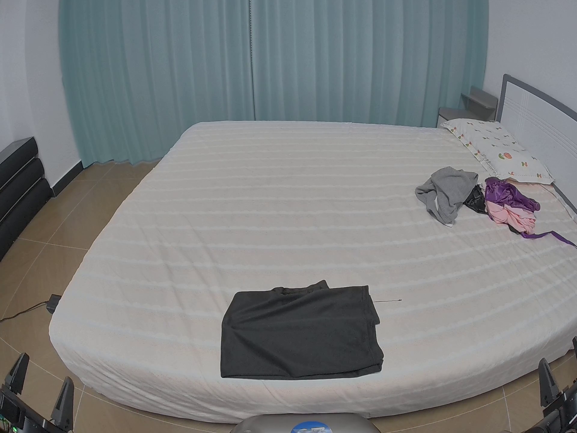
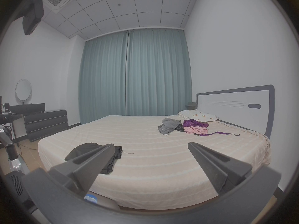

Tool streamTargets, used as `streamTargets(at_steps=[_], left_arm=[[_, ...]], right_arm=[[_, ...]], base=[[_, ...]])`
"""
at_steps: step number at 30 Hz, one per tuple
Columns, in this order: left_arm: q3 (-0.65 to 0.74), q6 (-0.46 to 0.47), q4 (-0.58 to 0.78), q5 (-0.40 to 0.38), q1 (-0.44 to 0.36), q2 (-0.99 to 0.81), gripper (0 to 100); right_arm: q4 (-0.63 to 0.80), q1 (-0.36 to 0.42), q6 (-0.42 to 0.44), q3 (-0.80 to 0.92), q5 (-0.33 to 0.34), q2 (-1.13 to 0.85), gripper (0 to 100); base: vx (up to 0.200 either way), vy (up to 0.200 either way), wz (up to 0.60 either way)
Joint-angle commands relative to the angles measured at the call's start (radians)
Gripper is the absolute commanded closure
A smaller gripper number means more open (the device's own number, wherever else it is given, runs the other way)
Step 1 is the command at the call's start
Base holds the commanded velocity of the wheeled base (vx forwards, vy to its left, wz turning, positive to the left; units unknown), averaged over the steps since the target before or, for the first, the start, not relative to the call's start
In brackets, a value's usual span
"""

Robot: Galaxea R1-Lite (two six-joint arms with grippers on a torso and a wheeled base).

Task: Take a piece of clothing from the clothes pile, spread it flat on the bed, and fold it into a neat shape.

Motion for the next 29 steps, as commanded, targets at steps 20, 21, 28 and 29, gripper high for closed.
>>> streamTargets(at_steps=[20,21,28,29], left_arm=[[0.018,-0.018,0.009,0.026,0.0,-0.007,0],[0.018,-0.013,0.008,0.025,0.0,-0.007,0],[0.018,-0.015,0.008,0.025,0.0,-0.007,0],[0.018,-0.013,0.008,0.025,0.0,-0.007,0]], right_arm=[[0.001,-0.002,-0.01,0.017,0.028,-0.023,0],[0.001,-0.002,-0.01,0.015,0.03,-0.023,0],[0.001,-0.002,-0.006,0.017,0.028,-0.023,0],[0.0,-0.002,-0.006,0.017,0.028,-0.023,0]], base=[[0.0,0.0,0.0],[0.0,0.0,0.0],[0.0,0.0,0.0],[0.0,0.0,0.0]])
